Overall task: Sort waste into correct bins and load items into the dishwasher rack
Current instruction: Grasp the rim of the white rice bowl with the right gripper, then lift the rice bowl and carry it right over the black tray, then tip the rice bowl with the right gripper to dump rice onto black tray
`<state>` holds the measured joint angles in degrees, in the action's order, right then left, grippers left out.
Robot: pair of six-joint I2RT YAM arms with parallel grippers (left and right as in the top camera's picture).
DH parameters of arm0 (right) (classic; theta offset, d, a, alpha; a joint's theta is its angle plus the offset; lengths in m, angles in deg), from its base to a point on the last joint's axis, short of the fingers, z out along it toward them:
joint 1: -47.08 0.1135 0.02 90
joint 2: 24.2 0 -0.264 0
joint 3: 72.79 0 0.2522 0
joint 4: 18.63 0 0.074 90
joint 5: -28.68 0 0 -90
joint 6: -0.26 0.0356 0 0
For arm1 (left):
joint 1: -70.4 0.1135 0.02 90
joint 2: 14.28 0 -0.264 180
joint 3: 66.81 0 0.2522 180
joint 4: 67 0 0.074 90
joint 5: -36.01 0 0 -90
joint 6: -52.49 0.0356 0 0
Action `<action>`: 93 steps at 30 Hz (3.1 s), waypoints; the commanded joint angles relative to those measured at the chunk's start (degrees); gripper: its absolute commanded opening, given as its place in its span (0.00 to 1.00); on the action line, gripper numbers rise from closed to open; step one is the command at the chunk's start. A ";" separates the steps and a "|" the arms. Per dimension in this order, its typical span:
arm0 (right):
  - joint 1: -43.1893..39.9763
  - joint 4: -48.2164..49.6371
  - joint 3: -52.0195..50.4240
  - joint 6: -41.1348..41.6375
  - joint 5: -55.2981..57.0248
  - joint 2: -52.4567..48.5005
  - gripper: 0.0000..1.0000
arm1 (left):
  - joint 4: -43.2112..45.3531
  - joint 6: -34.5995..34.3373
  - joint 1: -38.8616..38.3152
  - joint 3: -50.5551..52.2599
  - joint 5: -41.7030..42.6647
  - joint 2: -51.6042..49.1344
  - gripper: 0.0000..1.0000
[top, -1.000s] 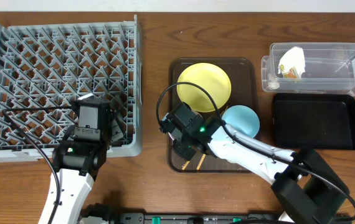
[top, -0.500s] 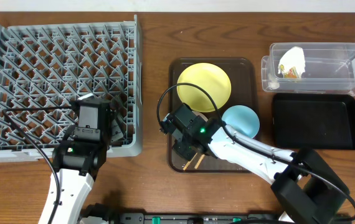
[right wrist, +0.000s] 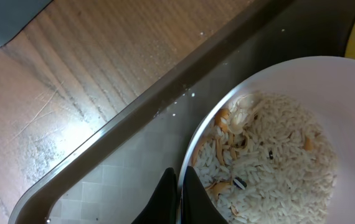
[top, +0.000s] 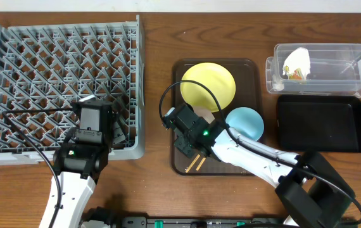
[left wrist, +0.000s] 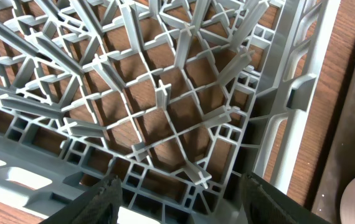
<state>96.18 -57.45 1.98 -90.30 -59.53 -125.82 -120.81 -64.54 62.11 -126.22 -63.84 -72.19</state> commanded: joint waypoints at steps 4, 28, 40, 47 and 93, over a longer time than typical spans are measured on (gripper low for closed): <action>-2.12 -0.50 3.41 1.40 1.51 1.03 0.01 | 0.00 -0.31 0.24 -0.66 -1.33 -0.07 0.64; -29.57 -14.47 12.74 12.52 -9.70 13.44 0.01 | 0.07 -0.31 0.24 -0.66 -1.36 -0.07 0.64; -42.01 -19.19 10.36 13.64 -19.41 13.44 0.01 | 0.42 -0.31 0.24 -0.66 -1.36 -0.07 0.64; -45.33 -22.69 10.25 12.90 -20.57 13.44 0.01 | 0.63 -0.31 0.24 -0.66 -1.33 -0.07 0.64; -86.44 2.99 -15.19 0.04 -91.12 13.33 0.01 | 0.70 -0.31 0.24 -0.66 -1.36 -0.07 0.64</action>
<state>11.44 -54.72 -12.38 -87.83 -144.27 -113.28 -120.16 -64.54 62.11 -126.22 -63.86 -72.23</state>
